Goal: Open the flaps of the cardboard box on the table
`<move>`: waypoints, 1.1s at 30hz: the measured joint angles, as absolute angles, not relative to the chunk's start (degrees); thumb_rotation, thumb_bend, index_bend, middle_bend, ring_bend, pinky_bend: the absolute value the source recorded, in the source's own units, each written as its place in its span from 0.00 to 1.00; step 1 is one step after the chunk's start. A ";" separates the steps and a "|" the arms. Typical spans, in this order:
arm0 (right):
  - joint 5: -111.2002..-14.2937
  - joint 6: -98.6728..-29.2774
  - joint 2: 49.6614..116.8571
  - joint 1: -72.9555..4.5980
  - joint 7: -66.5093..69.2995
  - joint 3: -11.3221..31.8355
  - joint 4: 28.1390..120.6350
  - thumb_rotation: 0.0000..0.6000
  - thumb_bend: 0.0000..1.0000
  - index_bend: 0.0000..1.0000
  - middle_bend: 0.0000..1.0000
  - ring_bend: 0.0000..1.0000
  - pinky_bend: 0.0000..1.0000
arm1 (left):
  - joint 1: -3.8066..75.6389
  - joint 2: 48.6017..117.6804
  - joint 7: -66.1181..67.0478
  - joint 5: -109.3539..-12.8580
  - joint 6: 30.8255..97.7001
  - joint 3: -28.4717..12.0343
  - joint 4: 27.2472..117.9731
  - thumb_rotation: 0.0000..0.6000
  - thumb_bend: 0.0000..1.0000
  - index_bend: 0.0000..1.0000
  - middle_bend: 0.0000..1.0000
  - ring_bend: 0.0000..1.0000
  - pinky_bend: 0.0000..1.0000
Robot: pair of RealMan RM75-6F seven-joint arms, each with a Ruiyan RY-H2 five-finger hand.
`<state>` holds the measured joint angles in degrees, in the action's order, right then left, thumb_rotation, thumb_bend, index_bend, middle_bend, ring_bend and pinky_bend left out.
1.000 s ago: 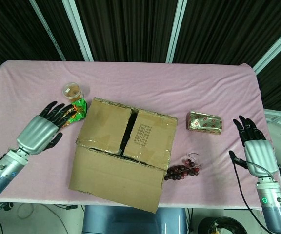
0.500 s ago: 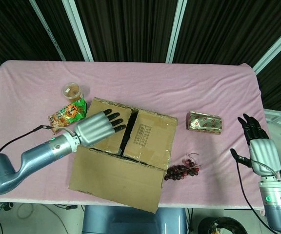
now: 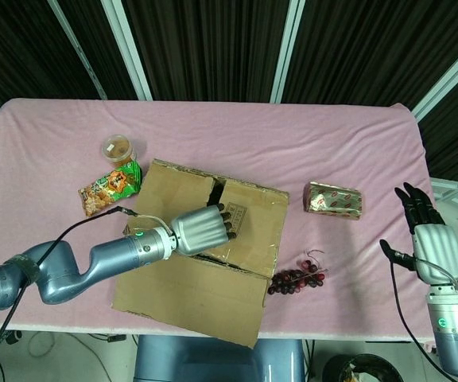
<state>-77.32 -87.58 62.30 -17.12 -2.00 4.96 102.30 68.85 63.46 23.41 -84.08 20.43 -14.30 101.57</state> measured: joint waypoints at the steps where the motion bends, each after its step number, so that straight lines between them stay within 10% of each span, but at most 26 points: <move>1: -77.37 -87.49 62.28 -17.02 -1.98 5.14 102.33 1.00 0.33 0.00 0.00 0.00 0.24 | 69.04 63.69 23.55 -84.00 20.45 -14.09 101.44 1.00 0.78 0.32 0.41 0.27 0.33; 33: -78.74 -84.77 62.62 -14.57 -1.44 8.60 103.09 1.00 0.33 0.00 0.00 0.00 0.24 | 72.95 61.28 24.19 -81.87 23.53 -8.36 101.57 1.00 0.92 0.49 0.67 0.48 0.52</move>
